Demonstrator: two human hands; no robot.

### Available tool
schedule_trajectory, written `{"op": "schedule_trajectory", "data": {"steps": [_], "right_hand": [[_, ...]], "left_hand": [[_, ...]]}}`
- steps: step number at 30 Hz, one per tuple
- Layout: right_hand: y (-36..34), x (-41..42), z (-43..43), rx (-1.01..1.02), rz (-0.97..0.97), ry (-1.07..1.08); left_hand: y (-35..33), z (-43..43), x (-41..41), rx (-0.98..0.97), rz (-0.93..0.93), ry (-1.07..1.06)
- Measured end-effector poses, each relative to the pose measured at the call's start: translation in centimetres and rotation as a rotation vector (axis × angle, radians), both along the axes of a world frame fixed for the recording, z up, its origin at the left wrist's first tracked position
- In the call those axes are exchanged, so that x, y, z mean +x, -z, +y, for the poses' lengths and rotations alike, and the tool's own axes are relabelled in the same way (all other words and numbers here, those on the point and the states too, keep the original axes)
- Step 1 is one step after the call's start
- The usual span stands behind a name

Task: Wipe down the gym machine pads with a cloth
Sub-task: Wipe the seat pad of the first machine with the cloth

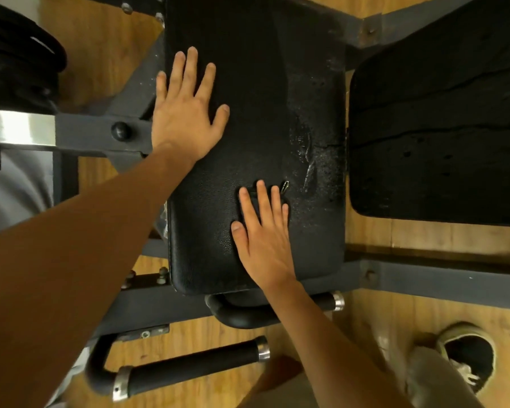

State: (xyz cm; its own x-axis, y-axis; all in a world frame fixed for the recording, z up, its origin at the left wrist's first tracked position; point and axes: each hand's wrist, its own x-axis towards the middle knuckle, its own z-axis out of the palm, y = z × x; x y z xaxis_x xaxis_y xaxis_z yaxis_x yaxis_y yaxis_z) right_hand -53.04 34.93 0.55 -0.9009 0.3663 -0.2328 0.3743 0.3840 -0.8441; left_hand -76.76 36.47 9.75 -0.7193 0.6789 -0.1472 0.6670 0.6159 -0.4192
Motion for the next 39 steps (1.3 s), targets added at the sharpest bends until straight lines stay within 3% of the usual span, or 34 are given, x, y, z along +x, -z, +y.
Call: {"op": "schedule_trajectory", "data": {"steps": [25,39], "right_hand": [[0.0,-0.1,-0.7,0.06,-0.052,0.103],[1.9,-11.8,10.8,-0.031,0.033,0.106]], "left_hand": [[0.3,0.6,0.0,0.003,-0.026,-0.018],[0.7,0.3,-0.2,0.005,0.008,-0.007]]}}
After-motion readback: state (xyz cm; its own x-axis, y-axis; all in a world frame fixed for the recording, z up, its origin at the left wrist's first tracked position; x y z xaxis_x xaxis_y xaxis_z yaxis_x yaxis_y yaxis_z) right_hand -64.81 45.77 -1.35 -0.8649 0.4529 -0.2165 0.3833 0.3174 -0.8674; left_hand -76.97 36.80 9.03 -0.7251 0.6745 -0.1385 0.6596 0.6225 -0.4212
